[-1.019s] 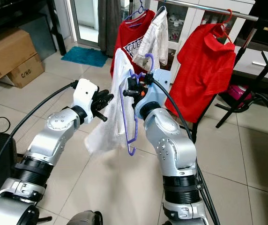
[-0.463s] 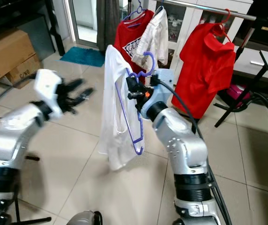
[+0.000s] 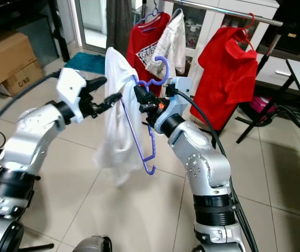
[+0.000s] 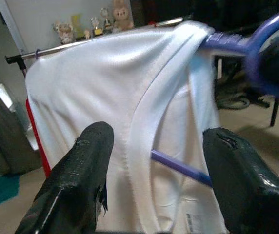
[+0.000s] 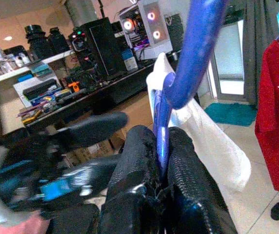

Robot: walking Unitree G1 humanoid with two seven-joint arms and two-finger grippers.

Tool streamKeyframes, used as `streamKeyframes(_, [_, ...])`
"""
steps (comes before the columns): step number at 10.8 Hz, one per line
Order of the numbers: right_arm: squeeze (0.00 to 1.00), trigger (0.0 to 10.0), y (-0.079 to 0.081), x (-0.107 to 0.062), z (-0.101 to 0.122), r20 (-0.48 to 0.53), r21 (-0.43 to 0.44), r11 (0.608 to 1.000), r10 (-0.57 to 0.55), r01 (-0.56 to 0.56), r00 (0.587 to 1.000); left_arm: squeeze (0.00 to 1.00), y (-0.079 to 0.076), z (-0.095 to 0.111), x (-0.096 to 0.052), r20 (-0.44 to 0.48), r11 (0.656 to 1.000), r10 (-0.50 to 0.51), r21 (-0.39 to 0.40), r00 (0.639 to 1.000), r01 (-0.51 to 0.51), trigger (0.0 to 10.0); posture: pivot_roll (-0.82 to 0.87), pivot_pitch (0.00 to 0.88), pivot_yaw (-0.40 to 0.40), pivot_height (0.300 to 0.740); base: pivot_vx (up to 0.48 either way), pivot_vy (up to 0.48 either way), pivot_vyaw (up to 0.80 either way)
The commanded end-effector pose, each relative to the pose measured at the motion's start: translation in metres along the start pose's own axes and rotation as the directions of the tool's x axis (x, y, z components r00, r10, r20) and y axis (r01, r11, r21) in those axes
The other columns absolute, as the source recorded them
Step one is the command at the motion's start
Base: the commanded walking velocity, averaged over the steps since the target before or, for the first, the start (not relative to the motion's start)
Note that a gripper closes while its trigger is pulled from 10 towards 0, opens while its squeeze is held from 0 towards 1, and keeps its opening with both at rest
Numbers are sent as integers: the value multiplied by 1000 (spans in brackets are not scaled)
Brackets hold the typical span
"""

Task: Hang hanger

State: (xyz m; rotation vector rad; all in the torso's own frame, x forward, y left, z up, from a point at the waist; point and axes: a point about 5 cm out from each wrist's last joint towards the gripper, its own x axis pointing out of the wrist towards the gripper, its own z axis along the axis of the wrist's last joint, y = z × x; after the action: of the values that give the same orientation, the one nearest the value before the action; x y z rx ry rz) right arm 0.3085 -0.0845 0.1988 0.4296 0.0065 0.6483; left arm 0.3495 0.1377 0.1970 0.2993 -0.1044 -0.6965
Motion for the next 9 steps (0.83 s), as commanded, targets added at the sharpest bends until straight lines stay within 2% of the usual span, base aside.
streamKeyframes(1, [0,10000,7,-2,10,44,-4,999,44,-44,998,0,3,7,6,15,999,4,45,1000,-4,10000,-17,0,-36,740,0,0,0])
streamKeyframes(3, [0,10000,9,-2,8,49,5,999,53,-53,997,0,11,5,11,-1,997,50,62,999,-50,10000,-20,0,-29,740,0,0,0])
streamKeyframes(4, [0,10000,11,-2,9,57,14,998,60,-61,997,0,12,4,13,-7,997,41,67,999,-40,3804,-22,0,-23,740,0,0,0])
streamKeyframes(5, [0,10000,12,-1,10,63,22,997,67,-68,996,0,12,2,16,-12,997,16,73,1000,-16,275,-23,0,-20,740,0,0,0])
streamKeyframes(6, [0,10000,14,-2,10,67,31,997,74,-76,995,0,13,1,22,-26,996,-7,86,1000,9,0,-27,0,-12,740,0,0,0])
streamKeyframes(9, [0,10000,19,-3,9,77,44,995,89,-93,993,0,13,-3,27,-40,996,-23,90,999,26,0,-35,0,1,740,0,0,0])
